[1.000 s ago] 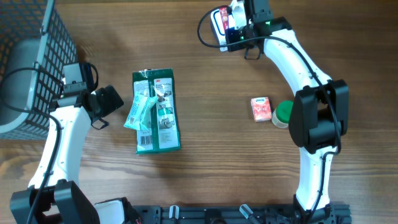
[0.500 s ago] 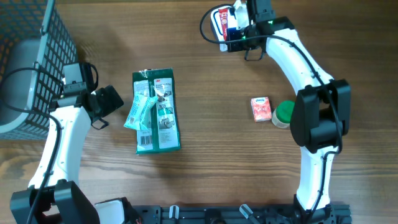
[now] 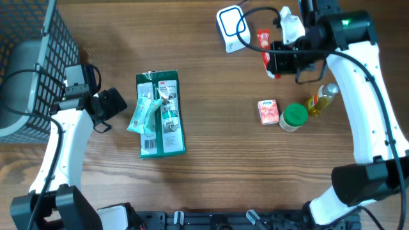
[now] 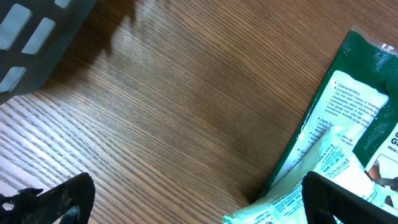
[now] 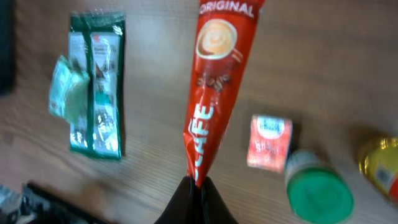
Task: Scan the item barcode
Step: 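Lower the red stick and release it beside the jar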
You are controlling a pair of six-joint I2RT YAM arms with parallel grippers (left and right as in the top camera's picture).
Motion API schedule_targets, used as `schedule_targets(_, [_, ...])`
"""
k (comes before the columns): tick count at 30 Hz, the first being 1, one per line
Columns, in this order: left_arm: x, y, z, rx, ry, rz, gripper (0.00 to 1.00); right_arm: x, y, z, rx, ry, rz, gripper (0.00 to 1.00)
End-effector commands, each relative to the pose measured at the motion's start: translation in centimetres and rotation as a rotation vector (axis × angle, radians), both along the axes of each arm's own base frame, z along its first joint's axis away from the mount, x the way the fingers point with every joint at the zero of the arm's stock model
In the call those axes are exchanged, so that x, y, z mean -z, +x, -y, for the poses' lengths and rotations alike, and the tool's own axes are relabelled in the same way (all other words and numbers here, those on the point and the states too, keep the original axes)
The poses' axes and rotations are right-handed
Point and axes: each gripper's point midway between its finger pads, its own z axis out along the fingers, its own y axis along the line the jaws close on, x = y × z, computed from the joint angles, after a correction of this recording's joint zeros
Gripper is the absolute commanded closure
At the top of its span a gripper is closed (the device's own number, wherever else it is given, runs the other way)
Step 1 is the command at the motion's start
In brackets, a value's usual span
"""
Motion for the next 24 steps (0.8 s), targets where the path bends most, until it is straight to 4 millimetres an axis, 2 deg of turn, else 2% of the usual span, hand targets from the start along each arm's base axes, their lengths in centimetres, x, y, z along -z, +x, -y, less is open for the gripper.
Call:
schedule_targets(1, [-0.8, 0.4, -0.2, -0.003, 0.004, 0.025, 0.0, 4.9, -1.6, 0.8, -0.007, -0.068, -0.158, 0.92])
schedule_targets(2, [-0.8, 0.4, -0.2, -0.003, 0.004, 0.025, 0.0, 7.1, -2.7, 1.0, -0.005, -0.08, -0.221, 0.94])
schedule_targets(3, [-0.8, 0.4, -0.2, -0.003, 0.004, 0.025, 0.0, 8.5, -3.5, 1.2, -0.002, -0.09, -0.259, 0.95])
schedule_targets(7, [-0.8, 0.4, -0.2, -0.003, 0.004, 0.025, 0.0, 13.3, -5.1, 2.7, 0.06, -0.195, -0.331, 0.95])
schedule_targets(8, [-0.8, 0.4, -0.2, -0.003, 0.004, 0.025, 0.0, 14.0, -5.2, 2.7, 0.063, -0.193, -0.33, 0.95])
schedule_targets(13, [-0.8, 0.4, -0.2, -0.003, 0.004, 0.025, 0.0, 14.5, -5.2, 2.7, 0.068, -0.203, -0.329, 0.95])
schedule_targets(16, [-0.8, 0.4, -0.2, -0.003, 0.004, 0.025, 0.0, 14.7, -5.3, 4.2, 0.127, -0.29, -0.33, 0.94])
schedule_targets(18, [-0.8, 0.4, -0.2, -0.003, 0.004, 0.025, 0.0, 14.6, -5.7, 4.2, 0.12, -0.302, -0.343, 0.86])
schedule_targets(20, [-0.8, 0.4, -0.2, -0.003, 0.004, 0.025, 0.0, 14.6, -5.9, 4.2, 0.12, -0.304, -0.353, 0.73])
schedule_targets(24, [-0.8, 0.4, -0.2, -0.003, 0.004, 0.025, 0.0, 14.6, -6.2, 4.3, 0.121, -0.308, -0.366, 0.7])
